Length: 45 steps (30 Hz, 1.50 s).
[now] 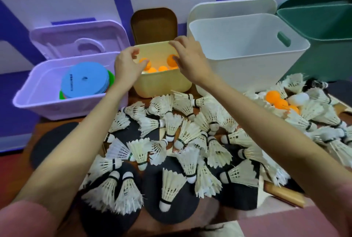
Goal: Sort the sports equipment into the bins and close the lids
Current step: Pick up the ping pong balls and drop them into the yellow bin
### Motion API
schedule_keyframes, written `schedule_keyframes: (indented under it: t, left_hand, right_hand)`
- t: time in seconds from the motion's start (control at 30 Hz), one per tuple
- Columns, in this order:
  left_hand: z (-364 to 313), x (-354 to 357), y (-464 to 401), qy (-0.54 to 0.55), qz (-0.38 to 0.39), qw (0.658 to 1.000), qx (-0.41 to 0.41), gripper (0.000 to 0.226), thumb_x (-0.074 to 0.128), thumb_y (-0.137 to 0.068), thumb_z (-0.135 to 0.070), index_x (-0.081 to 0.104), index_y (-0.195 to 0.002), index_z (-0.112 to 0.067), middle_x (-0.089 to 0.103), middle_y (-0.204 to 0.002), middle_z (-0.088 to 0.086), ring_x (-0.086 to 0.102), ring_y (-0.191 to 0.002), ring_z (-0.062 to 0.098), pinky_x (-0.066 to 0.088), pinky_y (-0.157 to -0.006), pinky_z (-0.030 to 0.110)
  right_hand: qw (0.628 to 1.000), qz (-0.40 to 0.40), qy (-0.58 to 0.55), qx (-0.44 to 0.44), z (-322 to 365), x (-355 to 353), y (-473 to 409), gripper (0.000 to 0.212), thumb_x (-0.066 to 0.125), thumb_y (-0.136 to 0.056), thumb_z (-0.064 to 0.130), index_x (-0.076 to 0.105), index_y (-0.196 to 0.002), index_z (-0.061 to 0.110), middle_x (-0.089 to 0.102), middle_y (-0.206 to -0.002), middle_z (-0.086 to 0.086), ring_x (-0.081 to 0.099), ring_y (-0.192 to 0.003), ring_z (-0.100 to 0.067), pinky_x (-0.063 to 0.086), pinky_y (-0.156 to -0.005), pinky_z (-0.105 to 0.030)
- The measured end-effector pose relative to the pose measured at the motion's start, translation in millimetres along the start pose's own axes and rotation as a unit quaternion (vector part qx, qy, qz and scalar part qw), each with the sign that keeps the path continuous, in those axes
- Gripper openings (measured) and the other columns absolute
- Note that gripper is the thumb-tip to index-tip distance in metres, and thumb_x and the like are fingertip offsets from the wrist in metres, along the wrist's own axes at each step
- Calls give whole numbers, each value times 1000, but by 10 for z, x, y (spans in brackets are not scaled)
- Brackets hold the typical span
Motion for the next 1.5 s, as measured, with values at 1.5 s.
schedule_keyframes:
  t: [1.5]
  left_hand:
    - [-2328, 2964, 1303, -5, 335, 886, 319, 36, 64, -84, -18, 63, -120, -13, 65, -119, 7, 58, -109, 22, 46, -90, 32]
  right_hand:
    - [905, 213, 99, 354, -2722, -537, 2394, 36, 53, -83, 4, 60, -118, 9, 60, -113, -18, 54, -103, -39, 38, -92, -43]
Point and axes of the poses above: each hand's wrist, its own y-axis away from the middle knuckle, its own x-axis out of the palm, z = x × y, the point moved 6 cm from there along -y, towards the middle knuckle
